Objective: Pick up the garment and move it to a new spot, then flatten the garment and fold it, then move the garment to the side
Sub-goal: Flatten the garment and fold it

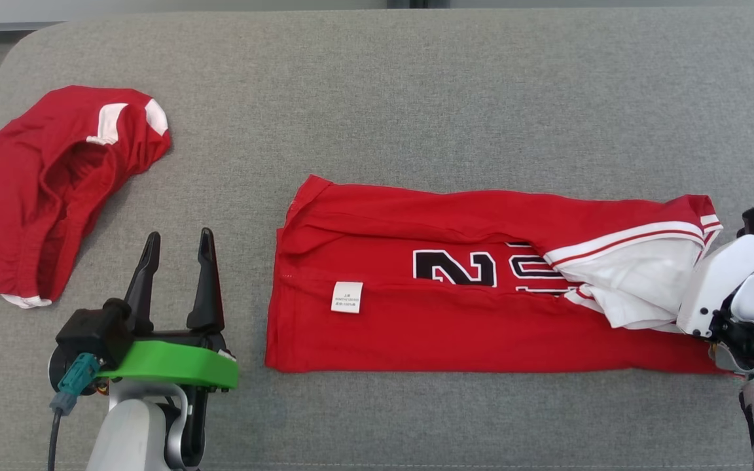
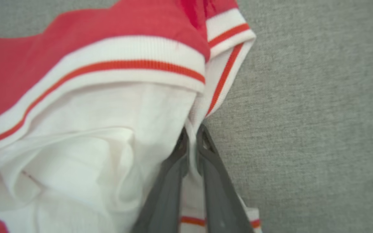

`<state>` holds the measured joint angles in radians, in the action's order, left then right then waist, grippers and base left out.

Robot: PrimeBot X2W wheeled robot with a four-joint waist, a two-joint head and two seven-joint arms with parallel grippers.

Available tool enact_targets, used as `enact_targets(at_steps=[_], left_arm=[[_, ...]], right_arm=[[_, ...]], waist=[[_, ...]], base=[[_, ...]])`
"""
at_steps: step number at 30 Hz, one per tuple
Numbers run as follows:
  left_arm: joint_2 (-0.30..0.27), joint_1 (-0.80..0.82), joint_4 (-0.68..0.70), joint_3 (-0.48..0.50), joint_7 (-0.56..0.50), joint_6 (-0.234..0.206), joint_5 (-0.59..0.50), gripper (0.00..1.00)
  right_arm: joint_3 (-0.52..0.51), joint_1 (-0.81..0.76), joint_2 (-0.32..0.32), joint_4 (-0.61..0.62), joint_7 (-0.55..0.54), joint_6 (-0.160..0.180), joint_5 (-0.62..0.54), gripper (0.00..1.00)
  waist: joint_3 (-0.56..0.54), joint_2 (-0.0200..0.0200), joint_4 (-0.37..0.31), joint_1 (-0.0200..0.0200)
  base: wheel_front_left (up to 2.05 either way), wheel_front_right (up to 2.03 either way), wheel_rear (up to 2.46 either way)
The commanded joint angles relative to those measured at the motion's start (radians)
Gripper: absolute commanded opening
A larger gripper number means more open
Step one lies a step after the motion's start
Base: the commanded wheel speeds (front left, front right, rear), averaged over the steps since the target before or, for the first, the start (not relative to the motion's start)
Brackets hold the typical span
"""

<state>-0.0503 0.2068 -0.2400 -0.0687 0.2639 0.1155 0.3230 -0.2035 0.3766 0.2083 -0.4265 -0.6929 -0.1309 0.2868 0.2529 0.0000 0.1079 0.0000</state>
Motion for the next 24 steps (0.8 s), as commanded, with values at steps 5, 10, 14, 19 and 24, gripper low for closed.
enact_targets(at_steps=[5, 10, 14, 19, 24], left_arm=[[-0.001, 0.02, 0.0, 0.006, 0.0, 0.002, -0.001, 1.0], [-0.001, 0.021, 0.005, 0.012, 0.0, 0.003, 0.002, 1.0], [-0.001, 0.016, 0.01, 0.015, 0.0, 0.003, 0.001, 1.0], [-0.001, 0.011, 0.011, 0.016, 0.0, 0.002, 0.005, 1.0], [-0.001, 0.005, 0.007, 0.013, 0.0, 0.003, -0.003, 1.0]], right_arm=[[-0.034, 0.005, 0.06, 0.013, -0.003, 0.002, -0.039, 0.0], [-0.102, 0.005, 0.123, 0.058, -0.023, 0.001, -0.062, 0.0], [-0.17, -0.009, 0.187, 0.09, -0.04, 0.001, -0.082, 0.0], [-0.21, -0.021, 0.211, 0.145, -0.069, 0.001, -0.081, 0.0], [-0.173, -0.049, 0.197, 0.234, -0.095, 0.001, -0.072, 0.0]], waist=[[0.0, 0.0, -0.008, 0.0], [-0.004, 0.0, -0.018, 0.0], [-0.011, 0.0, -0.028, 0.0], [-0.024, 0.0, -0.04, 0.0], [-0.037, 0.0, -0.05, 0.0]], base=[[0.0, 0.0, 0.0], [0.0, 0.0, 0.0], [0.0, 0.0, 0.0], [0.0, 0.0, 0.0], [0.0, 0.0, 0.0]])
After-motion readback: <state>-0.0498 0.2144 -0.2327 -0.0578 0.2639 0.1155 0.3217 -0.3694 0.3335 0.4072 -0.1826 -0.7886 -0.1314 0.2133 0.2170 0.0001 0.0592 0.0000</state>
